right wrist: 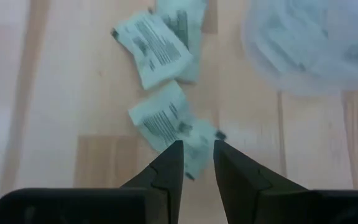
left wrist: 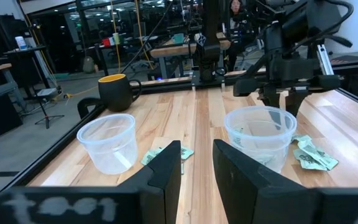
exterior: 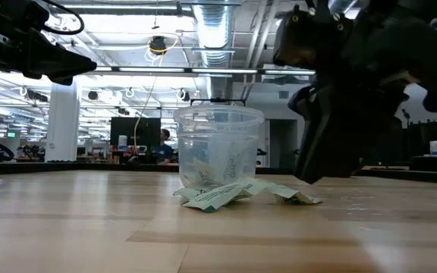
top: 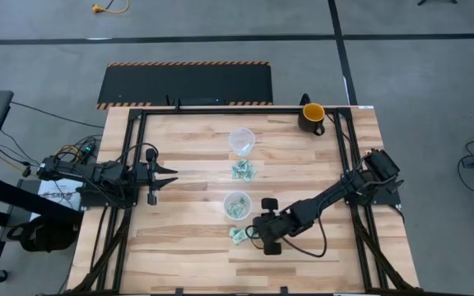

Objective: Pick and place items into bin
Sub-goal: Put the bottom right stevia packet into the bottom bin

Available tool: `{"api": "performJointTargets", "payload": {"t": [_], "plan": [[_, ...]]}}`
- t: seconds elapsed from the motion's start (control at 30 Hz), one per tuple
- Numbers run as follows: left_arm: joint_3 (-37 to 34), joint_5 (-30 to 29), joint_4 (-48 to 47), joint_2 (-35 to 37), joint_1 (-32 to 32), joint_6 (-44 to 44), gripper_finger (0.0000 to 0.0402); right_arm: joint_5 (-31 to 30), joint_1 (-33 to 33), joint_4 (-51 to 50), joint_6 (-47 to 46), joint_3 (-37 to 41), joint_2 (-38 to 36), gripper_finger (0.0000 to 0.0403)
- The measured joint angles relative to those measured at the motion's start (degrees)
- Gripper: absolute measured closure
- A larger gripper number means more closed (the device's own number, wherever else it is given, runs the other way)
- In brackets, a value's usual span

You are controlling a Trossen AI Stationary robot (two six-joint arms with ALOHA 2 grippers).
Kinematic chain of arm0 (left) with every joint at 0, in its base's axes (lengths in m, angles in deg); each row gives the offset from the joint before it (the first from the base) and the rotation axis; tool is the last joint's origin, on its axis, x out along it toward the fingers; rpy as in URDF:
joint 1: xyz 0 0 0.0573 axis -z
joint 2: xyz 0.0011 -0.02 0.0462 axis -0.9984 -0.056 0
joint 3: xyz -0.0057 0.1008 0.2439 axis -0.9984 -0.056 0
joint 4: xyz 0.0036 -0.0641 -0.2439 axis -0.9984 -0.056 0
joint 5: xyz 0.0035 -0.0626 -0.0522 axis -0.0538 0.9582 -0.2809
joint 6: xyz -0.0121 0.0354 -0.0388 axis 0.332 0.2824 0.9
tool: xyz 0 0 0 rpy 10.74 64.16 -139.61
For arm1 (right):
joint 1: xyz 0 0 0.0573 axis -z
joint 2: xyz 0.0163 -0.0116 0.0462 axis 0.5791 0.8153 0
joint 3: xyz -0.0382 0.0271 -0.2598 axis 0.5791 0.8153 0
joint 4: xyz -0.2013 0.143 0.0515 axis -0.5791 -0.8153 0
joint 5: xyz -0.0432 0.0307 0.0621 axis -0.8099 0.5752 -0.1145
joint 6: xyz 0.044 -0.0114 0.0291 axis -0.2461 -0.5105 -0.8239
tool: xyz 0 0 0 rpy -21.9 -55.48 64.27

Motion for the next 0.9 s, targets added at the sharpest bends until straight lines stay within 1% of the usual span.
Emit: {"api": "performJointTargets", "payload": {"t": [0.7, 0.9], "plan": [[0.00, 0.00, 0.00, 0.00, 0.00, 0.00, 0.0317, 0.22, 0.00, 0.96, 0.35, -0.02, 0.22, 0.0322], [0.00, 0.00, 0.00, 0.00, -0.01, 0.00, 0.0317, 0.25, 0.02, 0.97, 1.70, -0.02, 0.22, 0.0322]]}}
